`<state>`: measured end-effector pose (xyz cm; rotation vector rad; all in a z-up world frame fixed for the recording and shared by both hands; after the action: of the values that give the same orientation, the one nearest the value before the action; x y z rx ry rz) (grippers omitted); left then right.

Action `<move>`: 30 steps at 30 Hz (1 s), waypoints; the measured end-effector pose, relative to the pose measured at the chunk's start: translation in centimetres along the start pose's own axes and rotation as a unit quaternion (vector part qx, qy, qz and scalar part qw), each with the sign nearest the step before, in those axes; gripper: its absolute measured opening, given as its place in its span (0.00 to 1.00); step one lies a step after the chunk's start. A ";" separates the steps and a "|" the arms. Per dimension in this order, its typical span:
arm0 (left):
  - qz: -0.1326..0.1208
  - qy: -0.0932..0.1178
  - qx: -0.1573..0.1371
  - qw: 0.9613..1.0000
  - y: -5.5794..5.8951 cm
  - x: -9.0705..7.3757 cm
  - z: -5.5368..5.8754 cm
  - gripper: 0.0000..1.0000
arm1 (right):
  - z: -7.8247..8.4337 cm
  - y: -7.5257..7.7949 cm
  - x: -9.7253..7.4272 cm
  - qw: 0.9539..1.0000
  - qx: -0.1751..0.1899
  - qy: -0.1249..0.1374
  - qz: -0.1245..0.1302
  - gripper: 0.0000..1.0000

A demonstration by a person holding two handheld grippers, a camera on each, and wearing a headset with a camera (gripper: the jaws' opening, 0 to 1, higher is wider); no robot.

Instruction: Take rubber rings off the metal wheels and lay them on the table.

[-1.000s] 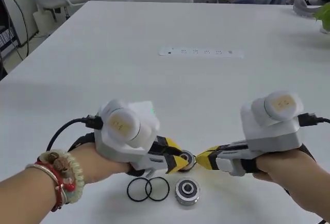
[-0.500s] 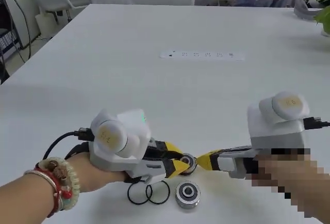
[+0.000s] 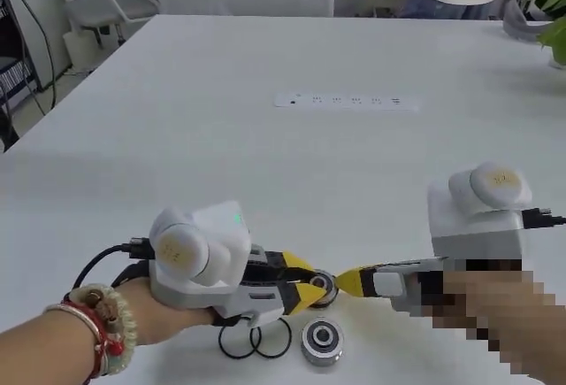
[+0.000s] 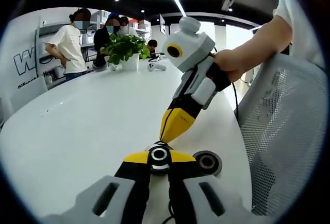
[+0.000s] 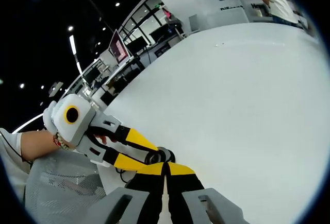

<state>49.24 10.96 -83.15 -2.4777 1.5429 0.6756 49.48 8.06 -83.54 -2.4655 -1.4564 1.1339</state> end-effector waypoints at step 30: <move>0.001 -0.005 0.006 1.000 -0.1 0.1 0.0 0.07 | -0.7 -0.4 0.0 1.000 0.001 0.002 -0.004 0.00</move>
<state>49.40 10.89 -83.20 -2.4596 1.5426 0.6754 49.63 8.53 -82.89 -2.4576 -1.4623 1.1289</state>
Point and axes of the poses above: the centre of the closed fingertips' face, and the gripper's own axes: x roughly forward along the fingers, y roughly to its right, z roughly out of its underside, the point moved 1 cm from there along -x, roughly backward along the fingers, and after that the axes turned 10 degrees about -x, right-handed, at the moved point
